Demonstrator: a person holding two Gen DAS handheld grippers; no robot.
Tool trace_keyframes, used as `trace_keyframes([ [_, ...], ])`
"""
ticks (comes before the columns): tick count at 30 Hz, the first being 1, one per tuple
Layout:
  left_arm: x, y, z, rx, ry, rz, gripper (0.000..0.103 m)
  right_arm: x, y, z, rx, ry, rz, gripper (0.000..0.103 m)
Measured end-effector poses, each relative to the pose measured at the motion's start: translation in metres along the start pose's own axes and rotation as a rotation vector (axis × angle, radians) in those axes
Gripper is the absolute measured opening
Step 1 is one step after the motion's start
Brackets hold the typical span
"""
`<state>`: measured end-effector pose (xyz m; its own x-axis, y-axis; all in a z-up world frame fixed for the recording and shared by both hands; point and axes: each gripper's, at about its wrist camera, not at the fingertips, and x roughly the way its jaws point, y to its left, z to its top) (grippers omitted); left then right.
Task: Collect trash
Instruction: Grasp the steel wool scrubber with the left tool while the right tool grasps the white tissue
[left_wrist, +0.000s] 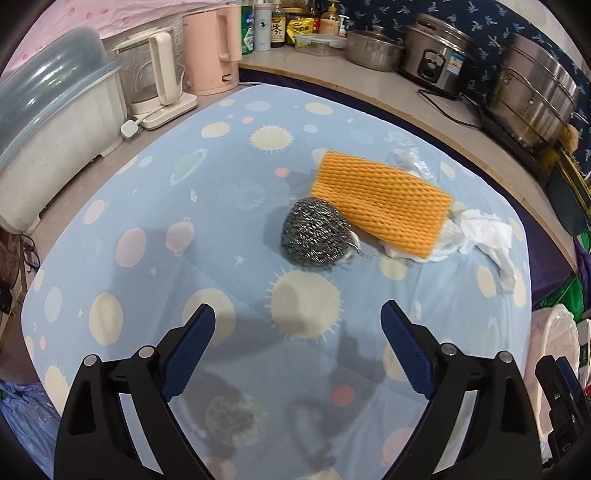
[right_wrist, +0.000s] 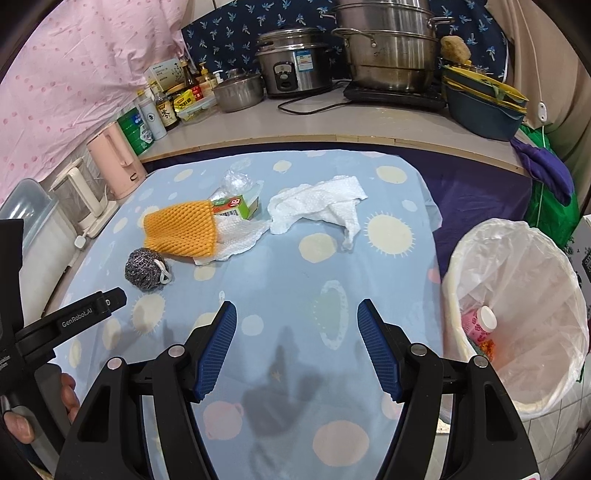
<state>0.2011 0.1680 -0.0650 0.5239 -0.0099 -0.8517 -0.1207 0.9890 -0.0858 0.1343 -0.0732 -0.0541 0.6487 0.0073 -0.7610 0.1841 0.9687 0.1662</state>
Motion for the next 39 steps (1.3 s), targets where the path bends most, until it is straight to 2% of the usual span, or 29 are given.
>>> trace_keyframes([
  [19,0.062,-0.005,0.041,-0.007,0.041,-0.007,0.087,0.077,0.003,0.042,0.021,0.035,-0.019,0.066],
  [21,0.065,-0.007,0.042,-0.003,0.04,-0.012,0.085,0.083,0.0,0.044,0.027,0.038,-0.023,0.066],
  [23,0.069,-0.008,0.043,0.004,0.046,-0.024,0.075,0.09,-0.002,0.047,0.032,0.041,-0.027,0.066],
  [30,0.072,-0.016,0.043,0.03,0.058,-0.064,0.061,0.114,-0.014,0.057,0.046,0.042,-0.055,0.066],
  [31,0.072,-0.016,0.043,0.031,0.057,-0.061,0.055,0.116,-0.016,0.058,0.049,0.042,-0.058,0.066],
  [39,0.07,-0.009,0.041,0.002,0.069,-0.096,0.049,0.131,-0.034,0.07,0.071,0.029,-0.092,0.062],
])
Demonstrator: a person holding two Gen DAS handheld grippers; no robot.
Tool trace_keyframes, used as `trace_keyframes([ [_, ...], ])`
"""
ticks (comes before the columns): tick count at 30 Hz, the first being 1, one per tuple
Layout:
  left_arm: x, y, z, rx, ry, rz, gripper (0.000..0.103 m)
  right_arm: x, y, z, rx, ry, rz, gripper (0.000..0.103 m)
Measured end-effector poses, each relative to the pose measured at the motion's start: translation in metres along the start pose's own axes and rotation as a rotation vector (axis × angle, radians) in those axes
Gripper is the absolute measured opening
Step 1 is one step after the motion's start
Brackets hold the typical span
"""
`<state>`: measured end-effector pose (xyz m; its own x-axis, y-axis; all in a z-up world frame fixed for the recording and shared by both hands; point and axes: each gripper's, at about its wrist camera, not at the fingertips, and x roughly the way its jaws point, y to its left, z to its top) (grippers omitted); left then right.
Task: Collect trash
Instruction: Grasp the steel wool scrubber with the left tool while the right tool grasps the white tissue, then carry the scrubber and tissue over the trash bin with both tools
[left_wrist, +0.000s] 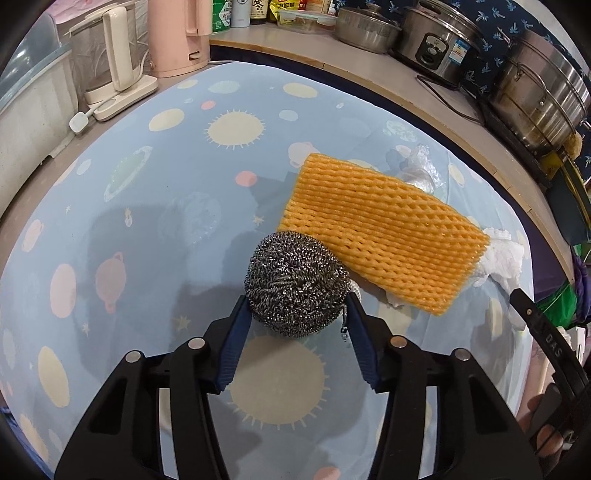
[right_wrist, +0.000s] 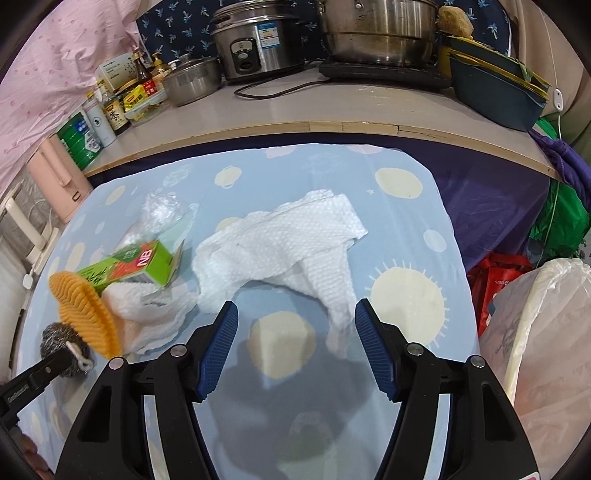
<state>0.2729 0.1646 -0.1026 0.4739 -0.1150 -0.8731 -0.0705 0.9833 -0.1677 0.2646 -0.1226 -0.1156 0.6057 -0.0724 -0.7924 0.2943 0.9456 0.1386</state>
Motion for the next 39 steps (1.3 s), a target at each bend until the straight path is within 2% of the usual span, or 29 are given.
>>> trace_keyframes([
  [7,-0.004,0.0,-0.005,-0.001,0.005,-0.003,0.048,0.016,-0.007,0.006,0.001,0.002,-0.009,0.055],
  [9,-0.005,-0.001,-0.007,0.0,0.009,-0.005,0.048,0.023,-0.008,0.007,-0.009,0.019,-0.005,0.046],
  [14,-0.011,-0.004,-0.013,0.013,0.008,-0.007,0.048,0.025,-0.007,0.001,-0.021,0.041,0.013,0.013],
  [20,-0.024,-0.009,-0.025,0.021,0.008,-0.014,0.047,-0.002,-0.005,-0.012,-0.033,0.029,0.048,0.009],
  [27,-0.044,-0.015,-0.048,0.036,0.009,-0.023,0.047,-0.053,-0.006,-0.036,-0.044,-0.004,0.094,0.009],
  [39,-0.092,-0.044,-0.093,0.122,-0.02,-0.038,0.047,-0.135,-0.022,-0.077,-0.042,-0.062,0.149,0.009],
])
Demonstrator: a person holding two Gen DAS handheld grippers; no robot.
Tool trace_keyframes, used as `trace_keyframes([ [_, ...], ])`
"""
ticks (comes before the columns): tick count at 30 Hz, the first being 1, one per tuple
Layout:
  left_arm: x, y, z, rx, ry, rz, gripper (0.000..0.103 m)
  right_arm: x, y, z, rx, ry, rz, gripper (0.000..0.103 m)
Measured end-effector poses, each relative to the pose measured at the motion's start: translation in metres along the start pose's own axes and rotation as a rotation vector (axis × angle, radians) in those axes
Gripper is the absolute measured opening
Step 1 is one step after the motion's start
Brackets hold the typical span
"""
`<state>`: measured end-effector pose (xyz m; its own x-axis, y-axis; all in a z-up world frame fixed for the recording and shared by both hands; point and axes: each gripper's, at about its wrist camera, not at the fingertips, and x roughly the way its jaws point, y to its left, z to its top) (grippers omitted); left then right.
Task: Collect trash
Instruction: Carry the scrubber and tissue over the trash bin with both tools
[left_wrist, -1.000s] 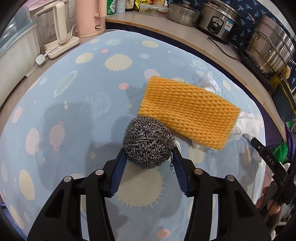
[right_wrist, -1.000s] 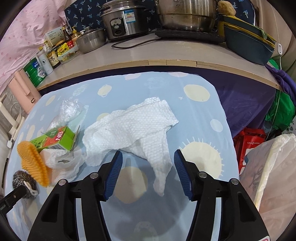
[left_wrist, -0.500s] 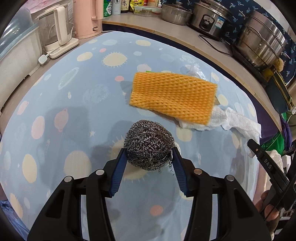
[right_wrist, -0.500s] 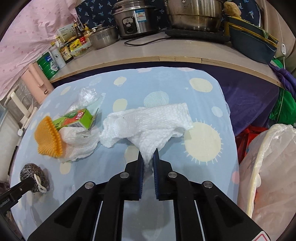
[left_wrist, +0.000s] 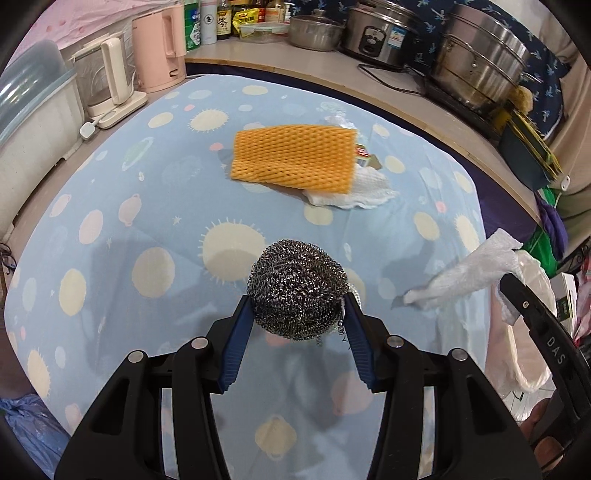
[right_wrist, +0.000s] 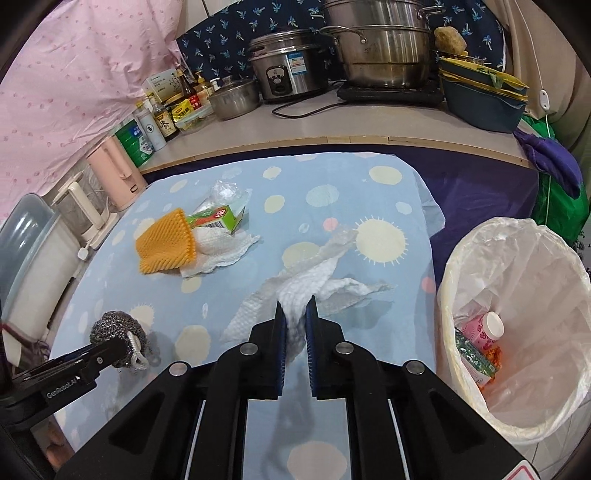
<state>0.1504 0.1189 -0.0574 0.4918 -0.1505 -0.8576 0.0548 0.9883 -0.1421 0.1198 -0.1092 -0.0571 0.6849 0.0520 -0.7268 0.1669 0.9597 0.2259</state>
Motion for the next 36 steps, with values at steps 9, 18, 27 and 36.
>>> trace_keyframes([
  [9,-0.029,-0.032,-0.028,0.078,-0.019,-0.024,0.047,-0.048,-0.008,-0.027,0.003,-0.029,0.016,0.009],
  [18,-0.042,-0.048,-0.045,0.12,-0.028,-0.033,0.047,-0.063,-0.02,-0.041,0.019,-0.035,0.013,0.009],
  [27,-0.047,-0.053,-0.048,0.138,-0.033,-0.029,0.047,-0.081,-0.03,-0.039,0.035,-0.072,0.014,0.009],
  [36,-0.063,-0.083,-0.043,0.192,-0.068,-0.063,0.047,-0.122,-0.054,-0.014,0.077,-0.189,-0.012,0.009],
])
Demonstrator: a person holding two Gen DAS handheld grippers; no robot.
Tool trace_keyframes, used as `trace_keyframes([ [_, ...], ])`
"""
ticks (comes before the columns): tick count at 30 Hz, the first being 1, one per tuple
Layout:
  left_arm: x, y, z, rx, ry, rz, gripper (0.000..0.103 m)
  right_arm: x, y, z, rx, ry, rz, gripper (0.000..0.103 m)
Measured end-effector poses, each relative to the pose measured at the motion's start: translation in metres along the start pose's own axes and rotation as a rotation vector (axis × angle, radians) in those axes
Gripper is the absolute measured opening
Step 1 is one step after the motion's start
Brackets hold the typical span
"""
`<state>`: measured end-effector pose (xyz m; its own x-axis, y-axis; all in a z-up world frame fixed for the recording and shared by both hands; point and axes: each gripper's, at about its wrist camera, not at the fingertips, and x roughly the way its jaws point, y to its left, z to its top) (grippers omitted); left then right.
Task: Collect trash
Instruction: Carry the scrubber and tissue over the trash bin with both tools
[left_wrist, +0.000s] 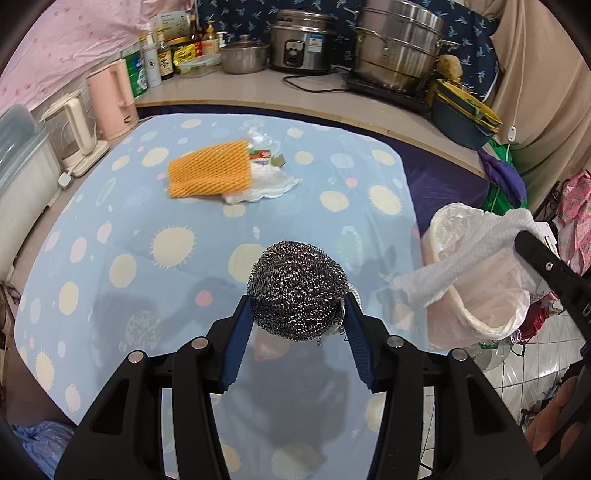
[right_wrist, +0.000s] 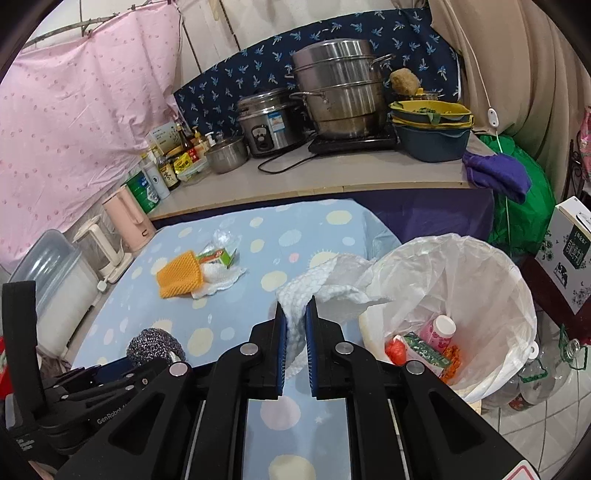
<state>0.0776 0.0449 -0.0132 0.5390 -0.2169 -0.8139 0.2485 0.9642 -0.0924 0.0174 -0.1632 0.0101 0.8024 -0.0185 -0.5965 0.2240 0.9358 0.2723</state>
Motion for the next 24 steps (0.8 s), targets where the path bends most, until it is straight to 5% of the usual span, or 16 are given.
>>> trace_keyframes([
  [12,-0.01,-0.063,0.019,0.103,-0.046,-0.072,0.047,-0.023,-0.06,0.025,0.093,-0.091,-0.088,0.009],
  [24,0.005,-0.138,0.029,0.21,-0.048,-0.125,0.047,-0.018,-0.114,0.023,0.172,-0.086,-0.161,0.009],
])
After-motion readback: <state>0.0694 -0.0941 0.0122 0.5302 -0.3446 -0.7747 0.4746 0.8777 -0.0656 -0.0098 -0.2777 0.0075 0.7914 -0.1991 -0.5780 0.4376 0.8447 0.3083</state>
